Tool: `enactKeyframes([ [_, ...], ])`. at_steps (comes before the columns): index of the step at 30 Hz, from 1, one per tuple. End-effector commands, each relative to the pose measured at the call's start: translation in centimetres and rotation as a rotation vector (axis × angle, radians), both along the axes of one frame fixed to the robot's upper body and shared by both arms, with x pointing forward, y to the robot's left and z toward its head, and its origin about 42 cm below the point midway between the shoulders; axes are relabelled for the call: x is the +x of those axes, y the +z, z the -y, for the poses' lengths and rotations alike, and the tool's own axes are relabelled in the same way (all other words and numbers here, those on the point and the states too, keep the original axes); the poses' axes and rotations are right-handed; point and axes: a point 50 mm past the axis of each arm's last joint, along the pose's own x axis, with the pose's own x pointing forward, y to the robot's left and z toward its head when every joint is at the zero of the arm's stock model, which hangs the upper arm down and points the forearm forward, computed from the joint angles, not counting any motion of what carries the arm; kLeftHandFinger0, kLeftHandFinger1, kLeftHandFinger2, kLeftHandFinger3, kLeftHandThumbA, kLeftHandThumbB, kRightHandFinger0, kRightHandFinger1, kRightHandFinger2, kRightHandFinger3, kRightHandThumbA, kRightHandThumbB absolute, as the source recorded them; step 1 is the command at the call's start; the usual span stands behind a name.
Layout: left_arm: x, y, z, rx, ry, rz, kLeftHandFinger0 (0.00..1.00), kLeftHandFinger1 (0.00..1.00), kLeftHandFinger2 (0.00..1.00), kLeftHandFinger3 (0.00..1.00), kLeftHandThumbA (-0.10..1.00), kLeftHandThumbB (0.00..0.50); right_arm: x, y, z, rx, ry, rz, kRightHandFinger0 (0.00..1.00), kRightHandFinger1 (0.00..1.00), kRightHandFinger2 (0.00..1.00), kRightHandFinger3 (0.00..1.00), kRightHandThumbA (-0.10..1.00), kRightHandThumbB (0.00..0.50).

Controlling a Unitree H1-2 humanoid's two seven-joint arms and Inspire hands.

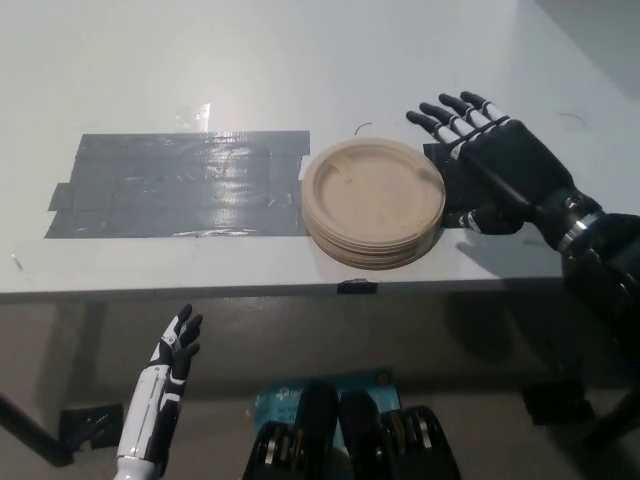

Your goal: A stack of plates is kept in the middle of the desk close to the robot and the robot grabs the stack with its right hand, picks it up and hands it to a person.

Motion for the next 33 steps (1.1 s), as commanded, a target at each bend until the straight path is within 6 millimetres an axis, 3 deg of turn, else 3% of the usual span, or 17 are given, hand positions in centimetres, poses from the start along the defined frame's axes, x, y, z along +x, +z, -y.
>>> enactKeyframes([
  [1,0.2,1.2,0.1,0.003,-0.012,0.064,1.0,1.0,1.0,1.0,1.0,0.0,1.1,2.1,-0.6,-0.074,0.022,0.067,1.0,1.0,1.0,1.0,1.0,0.5],
  [15,0.5,1.4,0.1,0.015,-0.016,0.069,1.0,1.0,1.0,1.0,1.0,0.0,0.7,-0.4,-1.0,-0.136,0.059,-0.014,1.0,1.0,1.0,1.0,1.0,0.5],
  [33,0.4,1.3,0.6,0.008,-0.031,0.059,1.0,1.0,1.0,1.0,1.0,0.0,1.1,-2.1,-2.3,0.03,0.035,-0.068,1.0,1.0,1.0,1.0,1.0,0.492],
])
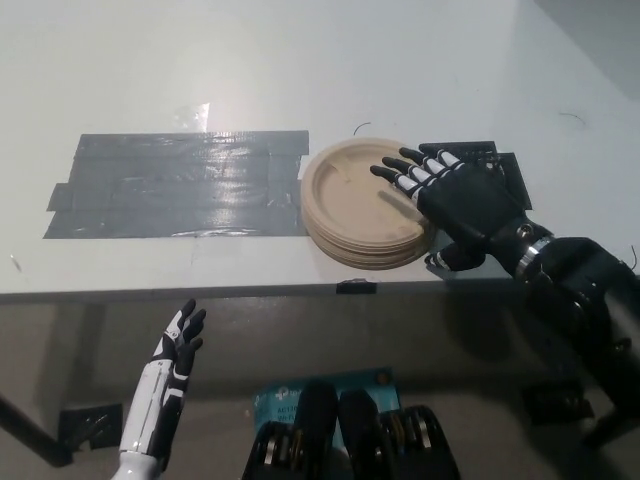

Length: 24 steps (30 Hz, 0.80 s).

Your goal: A stack of plates is kept in the middle of the desk close to the robot and the robot grabs the stack with its right hand, picks it up and hands it to a person.

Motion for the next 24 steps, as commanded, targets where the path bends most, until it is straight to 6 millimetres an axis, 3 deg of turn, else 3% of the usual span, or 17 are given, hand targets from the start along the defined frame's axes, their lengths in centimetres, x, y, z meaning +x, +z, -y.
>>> enactKeyframes([
  [1,0.1,1.0,0.4,0.005,-0.018,0.047,1.0,1.0,1.0,1.0,1.0,0.0,0.9,1.5,0.4,0.07,-0.012,0.043,1.0,1.0,1.0,1.0,1.0,0.494],
  [13,-0.4,0.9,0.5,0.01,-0.02,0.045,1.0,1.0,1.0,1.0,1.0,0.0,0.9,0.1,0.0,0.064,-0.025,0.023,1.0,1.0,1.0,1.0,1.0,0.499],
  [24,0.9,1.6,0.5,0.01,-0.028,0.066,1.0,1.0,1.0,1.0,1.0,0.0,2.0,0.1,0.5,0.038,-0.04,0.037,1.0,1.0,1.0,1.0,1.0,0.494],
])
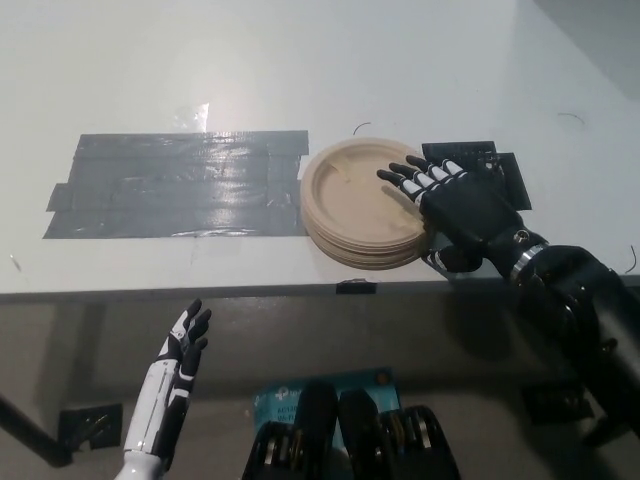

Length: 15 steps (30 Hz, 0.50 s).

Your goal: A stack of plates is kept in the middle of the desk close to the robot and the robot grabs the stack with its right hand, picks it up and hands it to a person.

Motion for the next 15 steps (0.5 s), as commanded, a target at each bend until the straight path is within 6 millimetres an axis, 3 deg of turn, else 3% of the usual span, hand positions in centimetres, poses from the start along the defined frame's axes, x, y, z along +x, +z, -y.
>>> enactKeyframes([
  [1,0.5,1.3,0.2,0.002,-0.016,0.056,1.0,1.0,1.0,1.0,1.0,0.0,1.1,2.2,0.0,0.008,0.014,0.08,1.0,1.0,1.0,1.0,1.0,0.494],
  [6,0.4,1.4,0.1,0.01,-0.021,0.055,1.0,1.0,1.0,1.0,1.0,0.0,0.7,1.1,-0.5,-0.041,0.059,0.099,1.0,1.0,1.0,1.0,0.99,0.497],
  [7,0.4,1.4,0.2,0.009,-0.024,0.055,1.0,1.0,1.0,1.0,1.0,0.0,0.7,0.9,-0.6,-0.038,0.076,0.103,1.0,1.0,1.0,1.0,0.93,0.499],
  [9,0.4,1.5,0.3,0.009,-0.028,0.058,1.0,1.0,1.0,1.0,1.0,0.0,0.7,-0.1,-1.1,-0.041,0.137,0.143,1.0,1.0,1.0,1.0,0.7,0.491],
  [10,0.4,1.6,0.3,0.009,-0.028,0.06,1.0,1.0,1.0,1.0,1.0,0.0,0.7,-0.5,-1.3,-0.05,0.156,0.169,1.0,1.0,1.0,1.0,0.67,0.489],
  [11,0.4,1.6,0.3,0.01,-0.029,0.062,1.0,1.0,1.0,1.0,1.0,0.0,0.8,-1.0,-1.5,-0.079,0.176,0.217,0.99,1.0,1.0,1.0,0.37,0.43],
  [12,0.4,1.6,0.3,0.011,-0.03,0.065,1.0,1.0,1.0,1.0,1.0,0.0,0.9,-1.6,-1.8,-0.113,0.202,0.27,0.85,0.88,0.97,1.0,0.25,0.413],
  [13,0.4,1.6,0.3,0.011,-0.03,0.065,1.0,1.0,1.0,1.0,1.0,0.0,1.0,-1.8,-1.8,-0.12,0.209,0.282,0.77,0.78,0.87,0.94,0.22,0.407],
  [14,0.4,1.6,0.3,0.011,-0.03,0.065,1.0,1.0,1.0,1.0,1.0,0.0,1.0,-1.8,-1.8,-0.119,0.211,0.285,0.75,0.76,0.84,0.92,0.22,0.406],
  [15,0.4,1.8,0.4,0.012,-0.031,0.071,1.0,1.0,1.0,1.0,1.0,0.0,1.0,-3.3,-2.2,-0.205,0.238,0.423,0.22,0.15,0.16,0.29,-0.04,0.32],
])
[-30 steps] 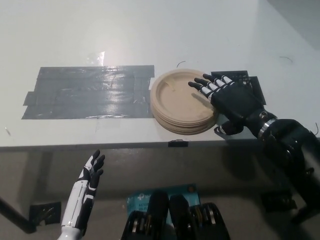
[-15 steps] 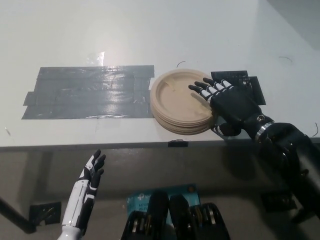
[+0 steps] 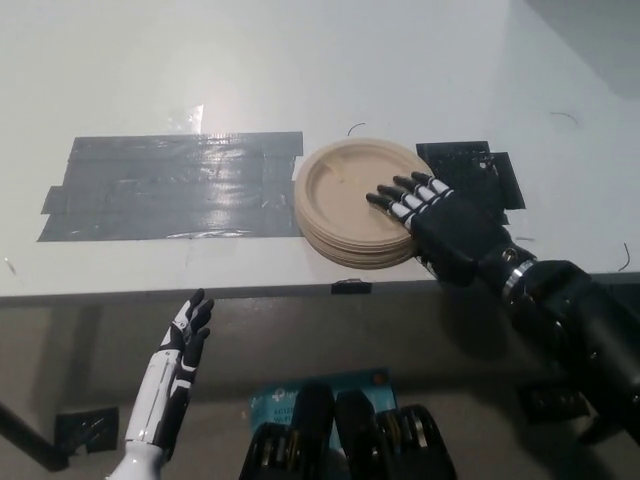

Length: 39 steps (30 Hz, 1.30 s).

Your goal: A stack of plates is kept in the middle of the desk close to the robot and the robot grabs the stack with its right hand, picks it up and hands it to a person.

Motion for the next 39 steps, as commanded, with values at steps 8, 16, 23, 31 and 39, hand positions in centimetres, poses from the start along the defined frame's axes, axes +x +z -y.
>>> enactKeyframes([
  [8,0.6,2.1,0.4,0.0,-0.031,0.077,1.0,1.0,1.0,1.0,1.0,0.0,0.8,-2.0,-1.6,-0.201,0.277,0.485,0.0,0.0,0.1,0.35,-0.1,0.354],
  [16,0.7,2.1,0.2,0.007,-0.03,0.071,1.0,1.0,1.0,1.0,1.0,0.0,1.0,-1.6,-0.3,-0.136,0.307,0.571,0.0,0.0,0.0,0.32,-0.1,0.34],
  [23,0.5,1.8,0.2,0.006,-0.018,0.072,1.0,1.0,1.0,1.0,1.0,0.0,2.0,2.1,1.5,-0.019,0.27,0.651,0.0,0.0,0.2,0.33,-0.1,0.375],
  [31,-0.4,1.2,0.4,-0.023,-0.02,0.052,1.0,1.0,1.0,1.0,1.0,0.0,1.0,8.7,2.4,0.108,0.28,0.812,0.0,0.0,0.01,0.06,-0.1,0.358],
  [39,-0.5,1.2,0.0,-0.001,-0.009,0.052,1.0,1.0,1.0,1.0,1.0,0.0,-1.3,12.1,1.8,0.186,0.318,0.859,0.0,0.0,0.0,0.0,-0.1,0.344],
])
